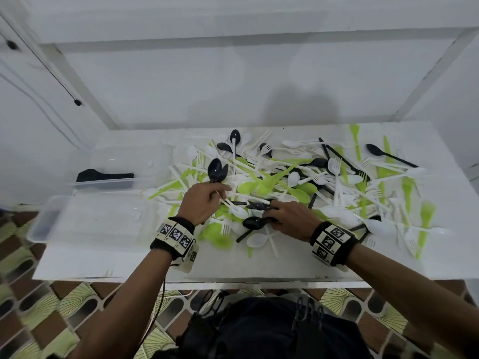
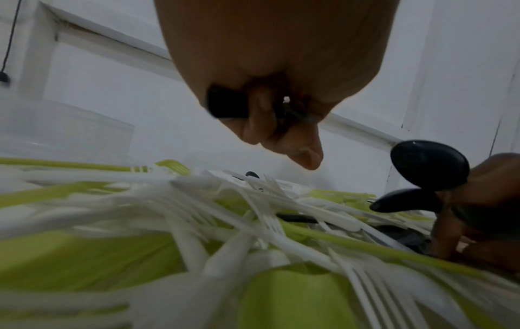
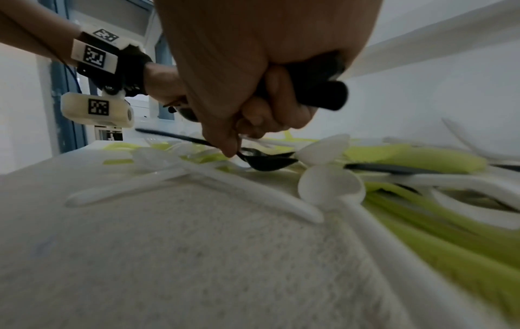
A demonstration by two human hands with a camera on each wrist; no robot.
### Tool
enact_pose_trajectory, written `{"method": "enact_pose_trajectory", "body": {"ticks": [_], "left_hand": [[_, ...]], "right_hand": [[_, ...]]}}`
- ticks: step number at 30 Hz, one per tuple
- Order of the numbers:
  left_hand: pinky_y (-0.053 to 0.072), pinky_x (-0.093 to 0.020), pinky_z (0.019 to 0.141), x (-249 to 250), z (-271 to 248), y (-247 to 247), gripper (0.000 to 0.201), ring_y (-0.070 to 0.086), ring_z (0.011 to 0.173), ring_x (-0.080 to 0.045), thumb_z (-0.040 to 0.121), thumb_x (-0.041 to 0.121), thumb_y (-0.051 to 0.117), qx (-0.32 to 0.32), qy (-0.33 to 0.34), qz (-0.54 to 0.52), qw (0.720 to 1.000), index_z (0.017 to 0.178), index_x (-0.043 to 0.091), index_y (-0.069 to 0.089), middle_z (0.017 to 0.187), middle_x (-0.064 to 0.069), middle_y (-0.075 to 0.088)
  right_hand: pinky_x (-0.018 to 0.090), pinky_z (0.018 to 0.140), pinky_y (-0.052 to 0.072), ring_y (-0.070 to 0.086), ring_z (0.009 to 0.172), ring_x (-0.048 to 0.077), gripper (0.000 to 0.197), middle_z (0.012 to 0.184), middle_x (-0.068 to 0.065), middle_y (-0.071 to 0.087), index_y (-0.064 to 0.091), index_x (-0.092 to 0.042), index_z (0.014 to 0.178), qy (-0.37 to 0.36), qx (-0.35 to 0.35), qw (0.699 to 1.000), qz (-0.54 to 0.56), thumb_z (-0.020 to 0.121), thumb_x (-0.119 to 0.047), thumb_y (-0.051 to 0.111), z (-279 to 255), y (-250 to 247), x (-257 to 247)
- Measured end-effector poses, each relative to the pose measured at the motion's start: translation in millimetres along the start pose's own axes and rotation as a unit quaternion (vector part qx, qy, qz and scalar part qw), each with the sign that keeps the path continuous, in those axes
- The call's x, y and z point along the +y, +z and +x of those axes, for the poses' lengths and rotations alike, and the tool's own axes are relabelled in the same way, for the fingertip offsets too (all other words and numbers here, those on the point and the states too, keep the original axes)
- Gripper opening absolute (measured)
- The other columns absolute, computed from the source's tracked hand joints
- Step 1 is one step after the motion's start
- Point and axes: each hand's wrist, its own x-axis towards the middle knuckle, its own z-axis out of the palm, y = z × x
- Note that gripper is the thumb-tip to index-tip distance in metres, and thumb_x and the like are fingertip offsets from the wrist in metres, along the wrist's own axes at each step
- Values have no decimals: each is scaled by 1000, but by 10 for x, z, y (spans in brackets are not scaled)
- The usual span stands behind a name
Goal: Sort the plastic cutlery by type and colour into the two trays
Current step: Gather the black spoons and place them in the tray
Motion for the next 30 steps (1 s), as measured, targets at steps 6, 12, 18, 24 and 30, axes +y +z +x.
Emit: {"method": "enact_pose_trajectory", "body": {"ticks": [6, 12, 18, 24, 30], "left_hand": [[43, -23, 64, 69, 42, 116, 48, 58, 70, -3, 83, 8, 33, -68, 35, -43, 996, 106, 16, 75, 89, 2, 65], [56, -34, 69, 305, 113, 261, 31, 70, 79, -8, 94, 16, 49, -77, -5, -78, 994, 94, 26, 78, 88, 4, 74], [40, -23, 62, 493, 146, 405, 32, 60, 63, 0, 104, 41, 54, -114, -26, -115, 987, 87, 26, 76, 79, 13, 73], [24, -20, 44, 558, 243, 454, 42, 29, 43, -6, 104, 27, 57, -77, -109, -282, 950, 87, -11, 62, 52, 10, 43], [47, -22, 70, 434, 301, 401, 22, 63, 72, -4, 99, 20, 65, -5, -77, -245, 966, 95, 1, 76, 78, 2, 72]], "right_hand": [[28, 62, 46, 67, 72, 18, 21, 88, -3, 75, 77, -23, 105, 59, 14, 992, 112, 85, -23, 71, 13, -117, -36], [15, 47, 36, 45, 42, 4, 9, 62, -4, 68, 73, -8, 98, 244, 100, 854, 449, 96, -16, 69, -3, -354, -122], [21, 40, 31, 34, 38, 14, 12, 84, 13, 76, 73, -12, 98, 253, 210, 759, 562, 99, -9, 62, 85, -479, -142], [21, 42, 36, 42, 40, 8, 17, 73, -12, 70, 71, -12, 111, 182, 168, 820, 515, 101, -6, 59, 25, -471, -235], [22, 44, 40, 43, 44, 14, 34, 106, -3, 76, 62, -23, 132, 218, 165, 796, 540, 106, -9, 46, 47, -436, -172]]}}
